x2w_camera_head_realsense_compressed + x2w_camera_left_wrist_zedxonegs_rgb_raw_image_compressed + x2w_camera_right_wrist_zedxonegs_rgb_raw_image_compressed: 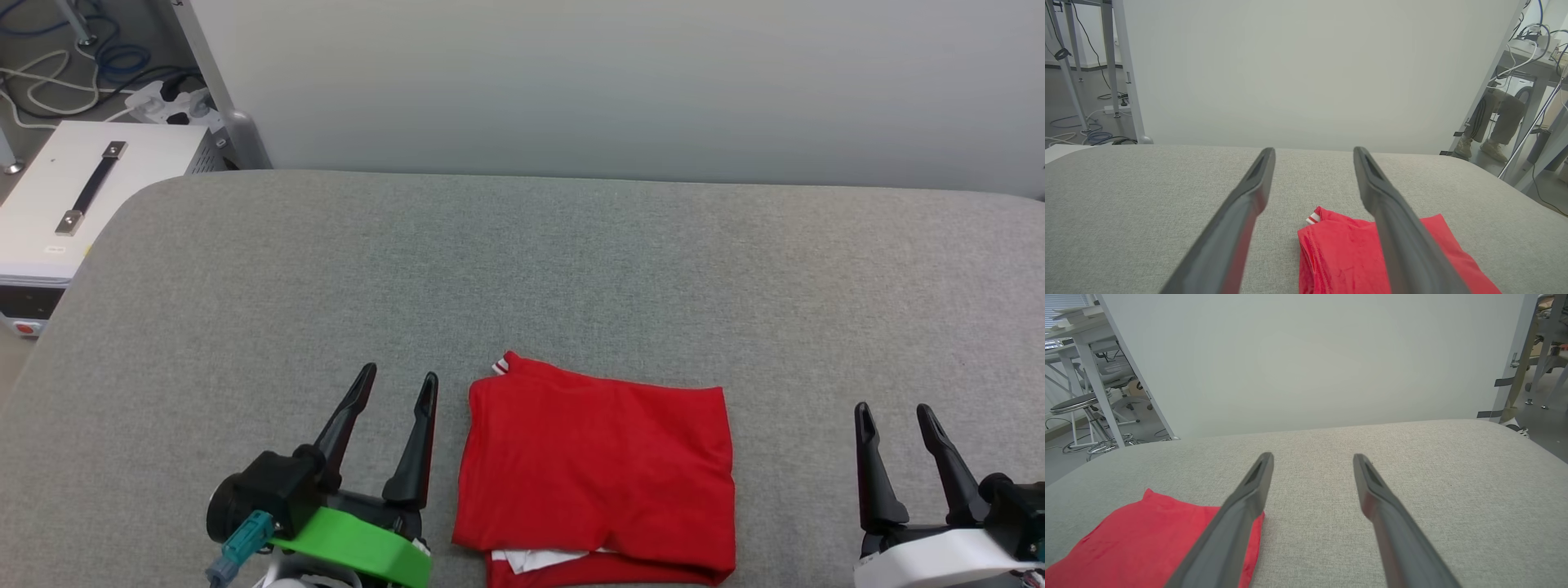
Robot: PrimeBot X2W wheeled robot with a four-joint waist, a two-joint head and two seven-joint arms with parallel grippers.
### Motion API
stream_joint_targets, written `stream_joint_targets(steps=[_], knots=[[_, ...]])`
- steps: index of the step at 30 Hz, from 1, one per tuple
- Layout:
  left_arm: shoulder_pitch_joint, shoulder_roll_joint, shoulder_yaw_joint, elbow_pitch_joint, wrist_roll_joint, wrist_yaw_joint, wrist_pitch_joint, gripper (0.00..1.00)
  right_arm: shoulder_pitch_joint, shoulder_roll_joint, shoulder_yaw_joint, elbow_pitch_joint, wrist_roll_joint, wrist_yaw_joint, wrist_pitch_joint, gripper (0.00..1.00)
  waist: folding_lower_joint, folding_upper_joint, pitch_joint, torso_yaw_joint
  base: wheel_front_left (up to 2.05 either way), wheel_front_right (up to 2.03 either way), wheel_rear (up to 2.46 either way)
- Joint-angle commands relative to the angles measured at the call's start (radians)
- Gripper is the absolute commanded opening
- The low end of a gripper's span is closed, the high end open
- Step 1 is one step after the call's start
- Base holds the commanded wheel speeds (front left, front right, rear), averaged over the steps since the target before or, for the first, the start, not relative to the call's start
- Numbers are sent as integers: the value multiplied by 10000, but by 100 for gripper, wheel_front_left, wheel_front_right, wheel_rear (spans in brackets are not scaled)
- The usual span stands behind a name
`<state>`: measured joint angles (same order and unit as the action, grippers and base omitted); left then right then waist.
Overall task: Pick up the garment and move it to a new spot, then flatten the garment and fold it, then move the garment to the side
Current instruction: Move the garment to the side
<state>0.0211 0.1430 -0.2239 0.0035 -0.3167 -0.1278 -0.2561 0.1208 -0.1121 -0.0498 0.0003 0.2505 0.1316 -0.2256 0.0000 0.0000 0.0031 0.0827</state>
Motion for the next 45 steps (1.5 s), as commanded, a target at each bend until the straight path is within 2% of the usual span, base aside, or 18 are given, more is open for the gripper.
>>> stream_joint_targets(steps=[1,9,12,14,18,22,26,27,30,36,45], knots=[[85,-22,7,28,91,-29,-57,100,1,19,27,72,-52,-9,-84,100,0,0,5,14,0,0,0],[52,4,3,13,91,-29,-57,100,-134,-2,-2,282,12,-9,-89,100,0,0,17,59,0,0,0],[-8,15,-21,-5,91,-29,-57,100,-196,-60,38,208,92,-9,327,100,0,0,115,106,0,0,0],[-57,27,-52,-14,94,-29,-57,100,-307,-162,126,39,151,-9,970,100,0,0,185,143,0,0,0],[-147,56,-116,-20,106,-29,-57,100,-654,-598,364,-556,382,-9,3013,100,0,0,347,242,0,0,0],[-244,36,-174,-44,125,-29,-57,100,-990,-896,336,-1130,621,-9,5896,100,0,0,551,394,0,0,0],[-364,5,-247,-10,124,-29,-57,100,-1115,-564,156,-1372,1181,-9,9402,100,0,0,765,601,0,0,0],[-404,-7,-275,5,135,-29,-57,100,-1144,-672,250,-1513,1118,-9,10303,100,0,0,828,680,0,0,0],[-548,-32,-393,29,188,-29,-57,100,-1444,-505,22,-1838,998,-9,11698,100,0,0,1048,921,0,0,0],[-782,-126,-433,43,175,-29,-57,100,-1998,60,46,-1774,1024,-9,12899,100,0,0,1443,1360,0,0,0],[-1054,-237,-553,59,182,-29,-57,100,-2510,345,262,-792,674,-9,13260,100,0,0,1873,1888,0,0,0]])
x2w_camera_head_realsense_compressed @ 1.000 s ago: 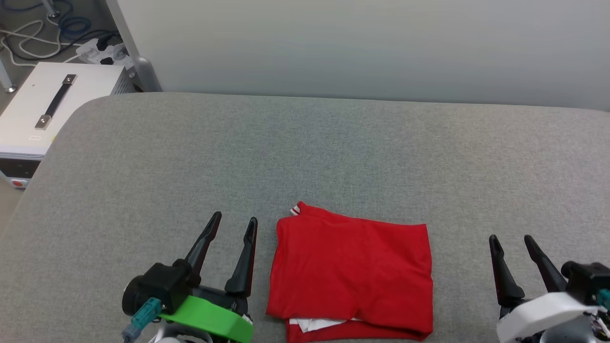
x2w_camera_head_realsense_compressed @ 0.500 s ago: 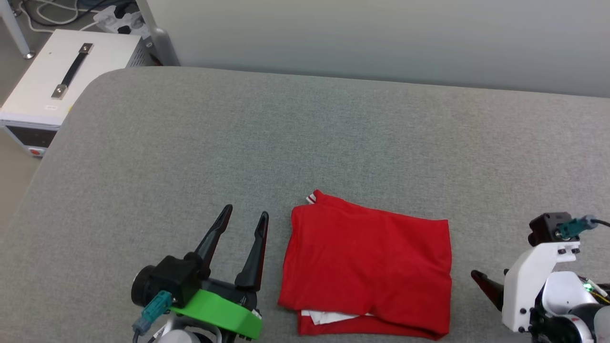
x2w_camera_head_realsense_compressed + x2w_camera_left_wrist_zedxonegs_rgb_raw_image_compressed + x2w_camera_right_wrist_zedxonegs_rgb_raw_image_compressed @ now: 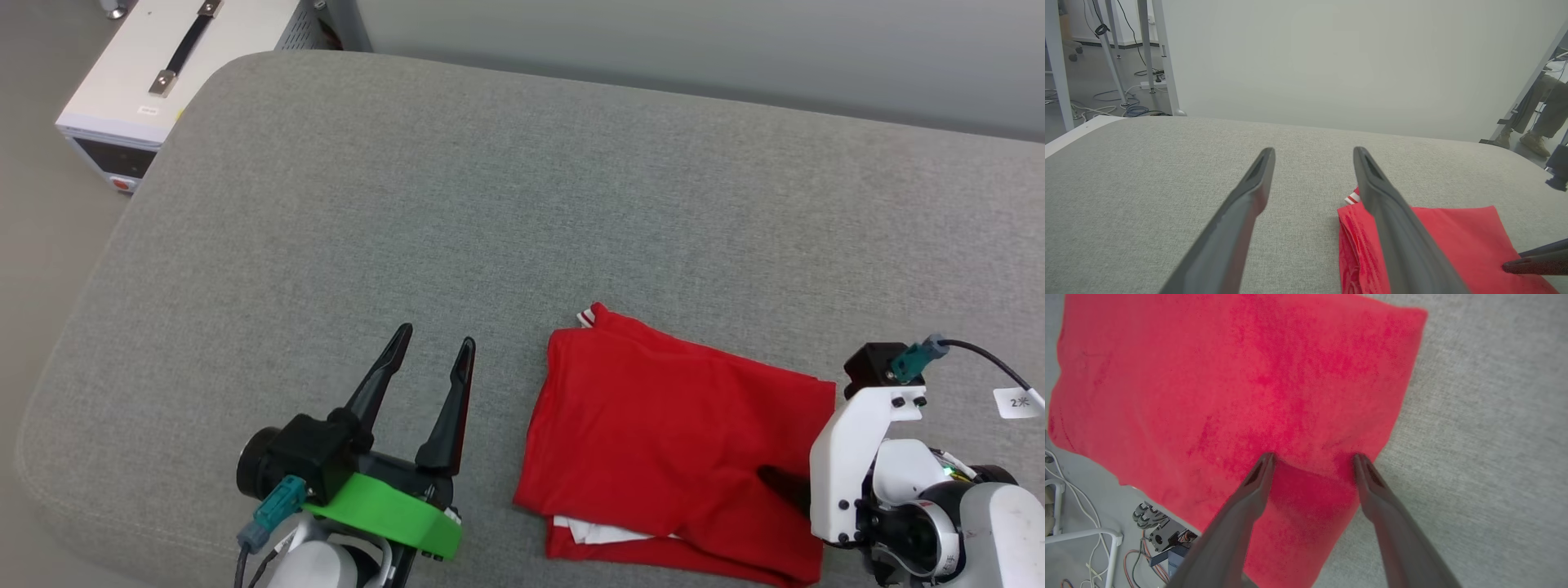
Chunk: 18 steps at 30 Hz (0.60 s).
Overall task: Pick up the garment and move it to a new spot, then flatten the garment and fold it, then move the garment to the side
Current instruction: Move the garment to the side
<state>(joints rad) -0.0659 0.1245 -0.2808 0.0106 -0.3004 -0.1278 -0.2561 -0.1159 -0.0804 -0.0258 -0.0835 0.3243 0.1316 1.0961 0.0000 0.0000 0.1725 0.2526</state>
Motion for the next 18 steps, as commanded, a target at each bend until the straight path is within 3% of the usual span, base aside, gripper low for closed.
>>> stream_joint_targets(steps=[1,9,10,11,12,18], knots=[[-201,-65,19,-12,20,-29,-57,100,-181,51,47,198,-95,-9,27,100,0,0,210,231,0,0,0],[-348,-137,1,6,30,-29,-57,100,-126,115,517,1333,-256,-9,-162,100,0,0,412,443,0,0,0],[-360,-148,5,9,34,-29,-57,100,-87,80,622,1470,-274,-9,-159,56,0,0,419,452,0,0,0],[-365,-156,8,10,38,-29,-57,100,-58,53,704,1561,-258,-9,-169,35,0,0,419,453,0,0,0],[-367,-165,13,11,43,-29,-57,100,-36,14,783,1651,-224,-9,-228,0,0,0,415,451,0,0,0],[-291,-130,79,37,49,-29,-57,100,-176,-545,1285,1785,-119,-9,-966,0,0,0,252,237,0,0,0]])
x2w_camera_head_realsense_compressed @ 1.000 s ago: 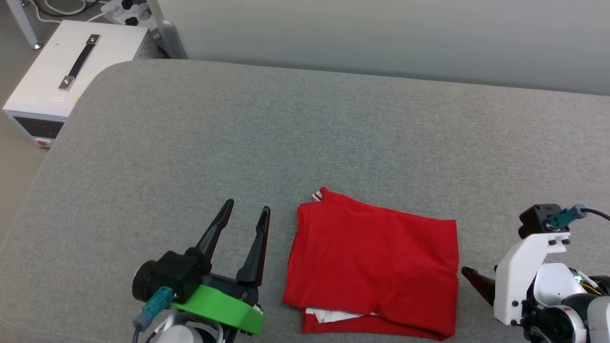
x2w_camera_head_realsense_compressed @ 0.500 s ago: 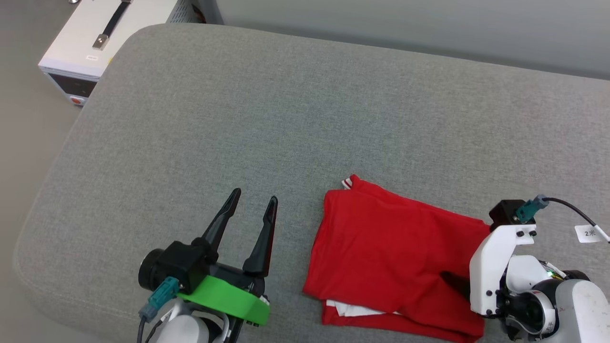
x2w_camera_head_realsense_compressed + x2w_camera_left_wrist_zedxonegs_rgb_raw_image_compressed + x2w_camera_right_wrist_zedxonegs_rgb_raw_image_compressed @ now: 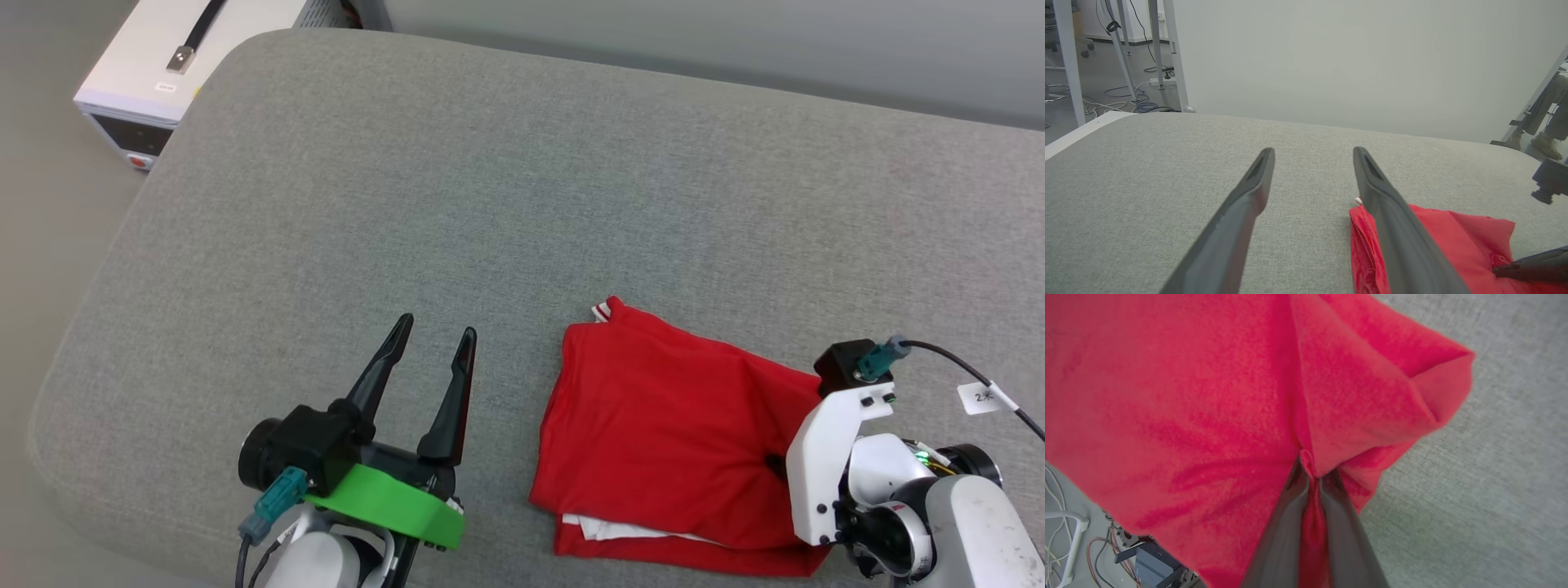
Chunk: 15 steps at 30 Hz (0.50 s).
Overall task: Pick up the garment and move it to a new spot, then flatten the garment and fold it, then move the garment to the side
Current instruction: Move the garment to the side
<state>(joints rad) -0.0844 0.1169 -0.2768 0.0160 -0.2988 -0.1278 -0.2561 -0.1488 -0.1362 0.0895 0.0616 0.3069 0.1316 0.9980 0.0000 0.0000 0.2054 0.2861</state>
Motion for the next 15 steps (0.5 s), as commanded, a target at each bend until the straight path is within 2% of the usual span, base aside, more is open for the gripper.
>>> stream_joint_targets(steps=[1,3,8,15], knots=[[-83,-38,32,-5,38,-29,-57,100,99,-115,237,305,70,-9,-154,0,0,0,-124,-181,0,0,0],[-46,-23,11,22,18,-29,-57,100,16,-314,381,222,115,-9,-418,0,0,0,-201,-330,0,0,0],[42,59,-52,63,-73,-29,-57,100,-220,-1449,1344,-340,208,-9,-1121,0,0,0,-394,-1007,0,0,0],[-25,194,-447,83,-95,-29,-57,100,-731,-3953,2638,-1304,196,-9,-1601,0,0,0,-330,-2446,0,0,0]])
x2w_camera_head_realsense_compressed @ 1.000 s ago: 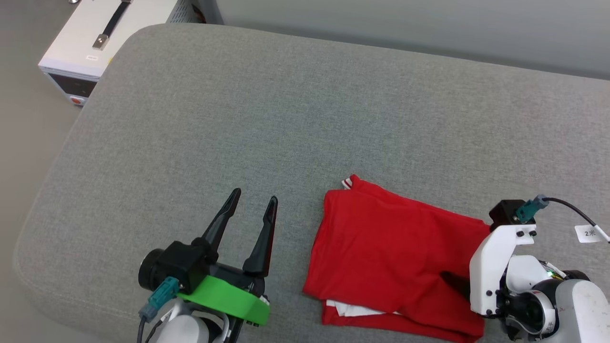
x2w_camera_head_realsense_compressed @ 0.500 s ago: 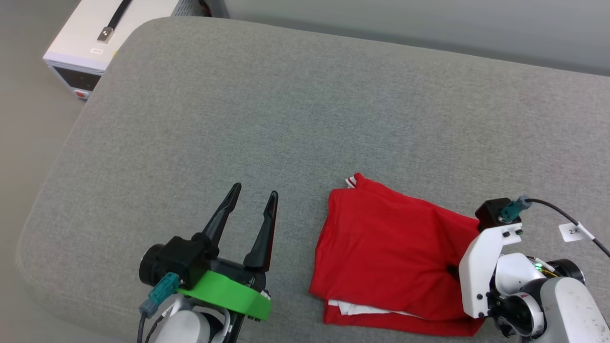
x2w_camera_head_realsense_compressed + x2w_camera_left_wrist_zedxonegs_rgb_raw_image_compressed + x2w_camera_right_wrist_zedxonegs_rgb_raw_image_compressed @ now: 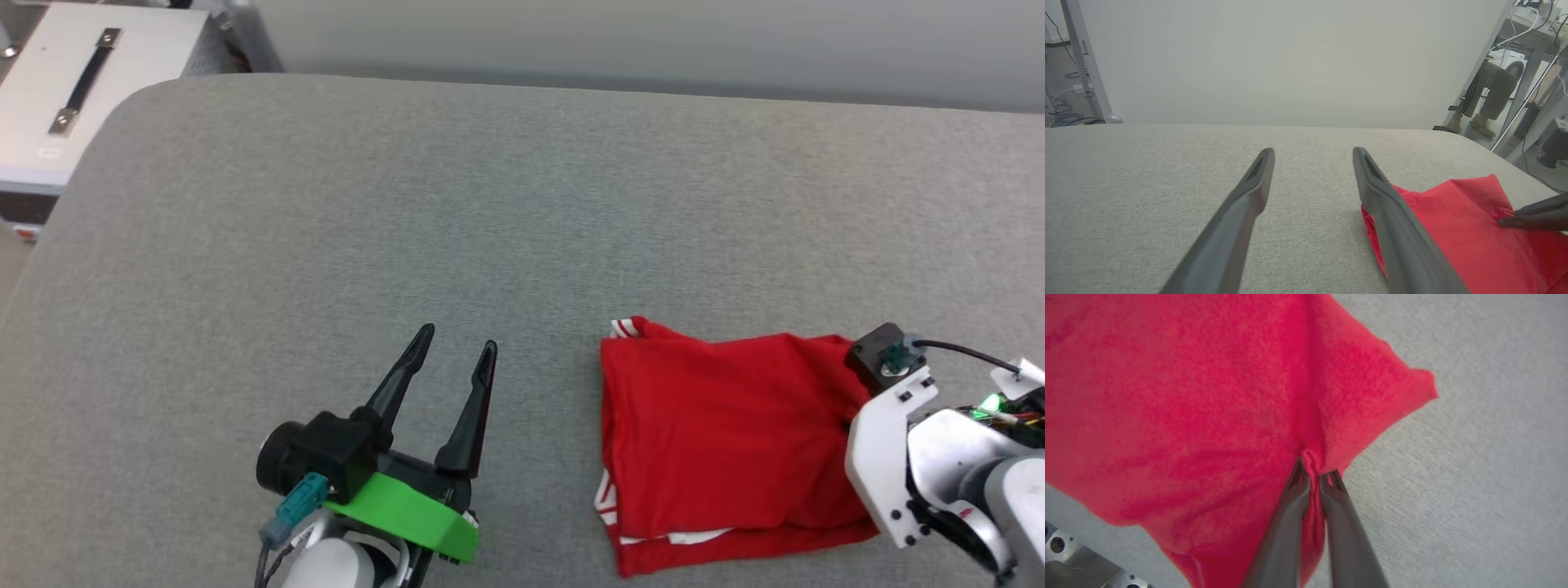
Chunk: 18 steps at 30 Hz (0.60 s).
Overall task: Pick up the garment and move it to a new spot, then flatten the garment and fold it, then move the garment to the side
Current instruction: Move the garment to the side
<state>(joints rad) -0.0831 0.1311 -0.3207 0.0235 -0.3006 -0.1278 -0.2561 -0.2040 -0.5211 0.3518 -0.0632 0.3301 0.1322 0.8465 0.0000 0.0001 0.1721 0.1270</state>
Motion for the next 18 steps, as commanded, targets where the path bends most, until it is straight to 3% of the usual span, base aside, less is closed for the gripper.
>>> stream_joint_targets(steps=[1,6,12,18], knots=[[-67,77,-97,-3,-66,-29,-57,100,-274,-436,175,-169,-57,-15,-152,0,0,-1,52,-1067,0,0,0],[-409,138,-677,-71,46,-29,-57,100,-989,-2255,880,-290,-277,-15,-920,0,0,-1,547,-2114,0,0,0],[-1123,260,-1309,-338,211,-29,-57,100,-1708,-3818,941,272,-435,-15,-2019,0,0,-1,1461,-2874,0,0,0],[-1798,677,-1753,-709,390,-29,-57,100,-2428,-4600,804,1277,-569,-15,-3130,0,0,-1,2474,-3422,0,0,0]])
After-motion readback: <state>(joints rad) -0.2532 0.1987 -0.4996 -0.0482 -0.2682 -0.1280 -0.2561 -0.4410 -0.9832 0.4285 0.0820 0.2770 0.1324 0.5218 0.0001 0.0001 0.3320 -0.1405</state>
